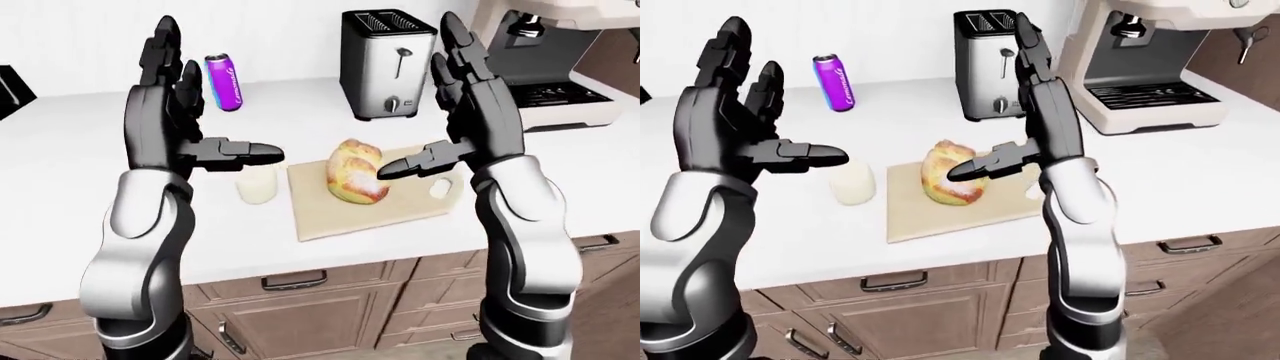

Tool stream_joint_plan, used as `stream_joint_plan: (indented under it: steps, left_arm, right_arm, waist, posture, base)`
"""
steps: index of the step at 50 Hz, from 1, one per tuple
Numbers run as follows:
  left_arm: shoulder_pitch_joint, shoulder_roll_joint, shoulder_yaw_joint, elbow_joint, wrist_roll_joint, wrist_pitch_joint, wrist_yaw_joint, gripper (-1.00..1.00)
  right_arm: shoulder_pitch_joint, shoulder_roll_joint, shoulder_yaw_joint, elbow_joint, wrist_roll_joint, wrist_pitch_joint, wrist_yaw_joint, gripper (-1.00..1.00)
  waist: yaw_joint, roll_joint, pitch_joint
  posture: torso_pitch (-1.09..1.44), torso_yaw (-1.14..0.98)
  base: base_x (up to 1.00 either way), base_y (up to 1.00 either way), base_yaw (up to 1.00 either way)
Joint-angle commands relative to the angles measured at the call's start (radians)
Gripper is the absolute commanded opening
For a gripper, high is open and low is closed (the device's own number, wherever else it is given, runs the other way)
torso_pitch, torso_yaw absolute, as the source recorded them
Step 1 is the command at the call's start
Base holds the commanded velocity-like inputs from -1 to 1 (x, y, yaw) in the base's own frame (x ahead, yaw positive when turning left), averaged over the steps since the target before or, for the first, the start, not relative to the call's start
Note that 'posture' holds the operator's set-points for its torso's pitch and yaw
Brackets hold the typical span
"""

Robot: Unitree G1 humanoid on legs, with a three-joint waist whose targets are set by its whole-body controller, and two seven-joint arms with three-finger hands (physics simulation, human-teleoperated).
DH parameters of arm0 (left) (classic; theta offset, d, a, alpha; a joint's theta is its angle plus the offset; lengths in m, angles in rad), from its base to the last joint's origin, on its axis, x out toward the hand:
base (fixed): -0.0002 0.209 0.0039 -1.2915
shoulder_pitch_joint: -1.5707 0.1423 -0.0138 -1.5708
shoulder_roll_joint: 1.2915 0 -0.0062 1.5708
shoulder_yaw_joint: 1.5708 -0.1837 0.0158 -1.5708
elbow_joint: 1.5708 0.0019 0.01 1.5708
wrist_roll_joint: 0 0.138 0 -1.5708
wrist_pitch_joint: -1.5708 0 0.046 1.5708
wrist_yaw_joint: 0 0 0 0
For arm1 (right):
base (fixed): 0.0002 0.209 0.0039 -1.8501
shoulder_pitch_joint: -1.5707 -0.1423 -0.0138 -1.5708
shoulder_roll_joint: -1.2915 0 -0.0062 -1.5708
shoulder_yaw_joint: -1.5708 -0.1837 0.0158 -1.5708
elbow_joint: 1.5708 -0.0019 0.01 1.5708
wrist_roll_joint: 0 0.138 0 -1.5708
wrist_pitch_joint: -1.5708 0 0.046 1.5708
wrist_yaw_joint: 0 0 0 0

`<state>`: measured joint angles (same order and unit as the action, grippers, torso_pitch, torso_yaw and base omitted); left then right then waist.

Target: Pick up the wedge of cheese and place it on the slice of bread to prepare a simple cheese on bread dish.

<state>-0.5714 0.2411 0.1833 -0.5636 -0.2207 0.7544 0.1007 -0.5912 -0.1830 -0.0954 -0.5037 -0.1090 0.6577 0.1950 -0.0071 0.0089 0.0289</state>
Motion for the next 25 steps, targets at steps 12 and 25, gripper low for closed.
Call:
stream_joint_plan:
  steps: [12,25]
  left_arm:
    - [-0.019,0.007,0.009,-0.024,0.014,-0.031,0.004,1.0]
    - [-0.01,0.0,0.006,-0.026,0.016,-0.037,-0.001,1.0]
  right_arm:
    - [-0.02,0.004,-0.005,-0.023,0.002,-0.025,-0.02,1.0]
    - [-0.008,0.003,-0.012,-0.037,0.037,-0.029,-0.035,1.0]
  waist:
    - [0.012,0.022,0.002]
    - [0.012,0.007,-0.005]
  posture:
    - [0.0,0.0]
    - [0.0,0.0]
  base:
    - [0.0,0.09,0.0]
    - [0.04,0.0,0.0]
